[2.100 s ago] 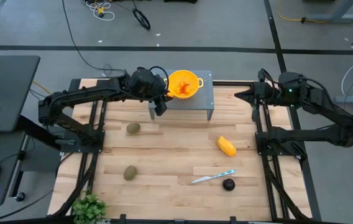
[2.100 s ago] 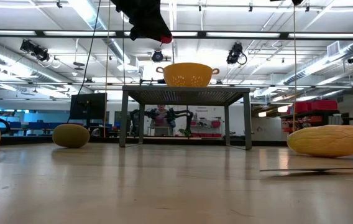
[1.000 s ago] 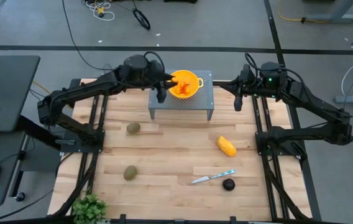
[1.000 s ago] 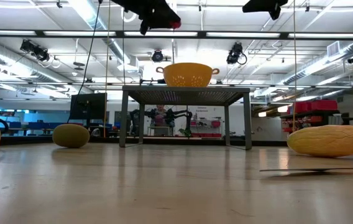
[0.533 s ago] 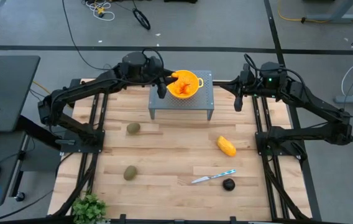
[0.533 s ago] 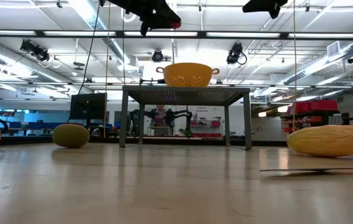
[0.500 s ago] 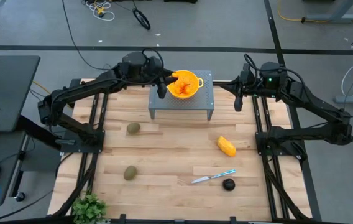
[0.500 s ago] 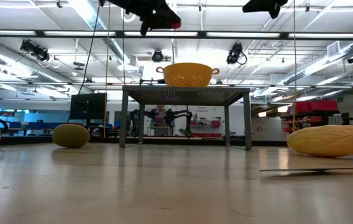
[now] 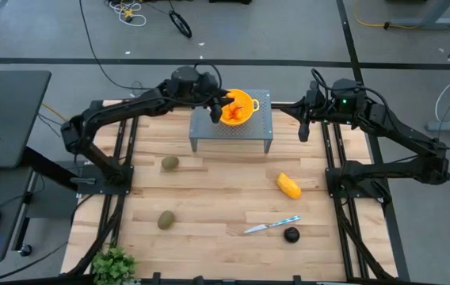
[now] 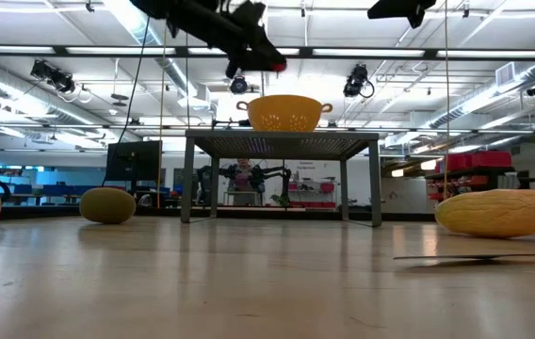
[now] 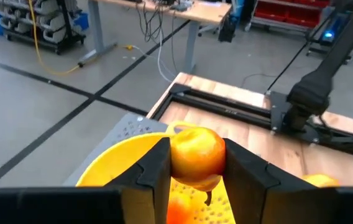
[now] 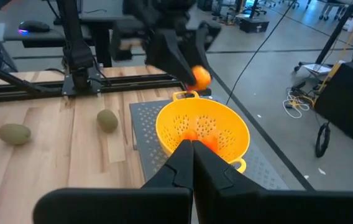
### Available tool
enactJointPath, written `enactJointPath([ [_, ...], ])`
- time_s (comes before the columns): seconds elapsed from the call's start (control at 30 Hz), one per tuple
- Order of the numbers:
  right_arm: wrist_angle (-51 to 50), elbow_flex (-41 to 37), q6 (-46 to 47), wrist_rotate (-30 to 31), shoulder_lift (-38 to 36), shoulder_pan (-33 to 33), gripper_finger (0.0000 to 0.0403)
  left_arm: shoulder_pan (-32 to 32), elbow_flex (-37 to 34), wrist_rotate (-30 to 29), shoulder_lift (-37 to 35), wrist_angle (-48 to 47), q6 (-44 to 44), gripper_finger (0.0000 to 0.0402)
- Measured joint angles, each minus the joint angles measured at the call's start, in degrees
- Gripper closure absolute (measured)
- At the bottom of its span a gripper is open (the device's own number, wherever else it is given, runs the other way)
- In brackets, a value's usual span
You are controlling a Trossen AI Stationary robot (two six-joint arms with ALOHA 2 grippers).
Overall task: Pick & Place Fruit
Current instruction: Put the yellow pear into the yellow strainer bowl on the shelf
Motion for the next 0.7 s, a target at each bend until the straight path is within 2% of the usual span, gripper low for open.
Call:
enactJointPath([
  [0.33,0.0,0.0,-0.8,0.0,0.0,0.0,0.0402,2.2,0.0,1.8,2.8,0.3,0.6,0.0277],
  [0.57,0.0,0.0,-2.0,0.4,0.0,0.0,0.0402,3.2,-0.3,-5.4,2.8,0.5,3.0,0.027],
  [0.7,0.0,0.0,-2.8,0.4,0.0,0.0,0.0402,3.2,-0.6,-6.4,2.8,-0.9,4.1,0.0276],
])
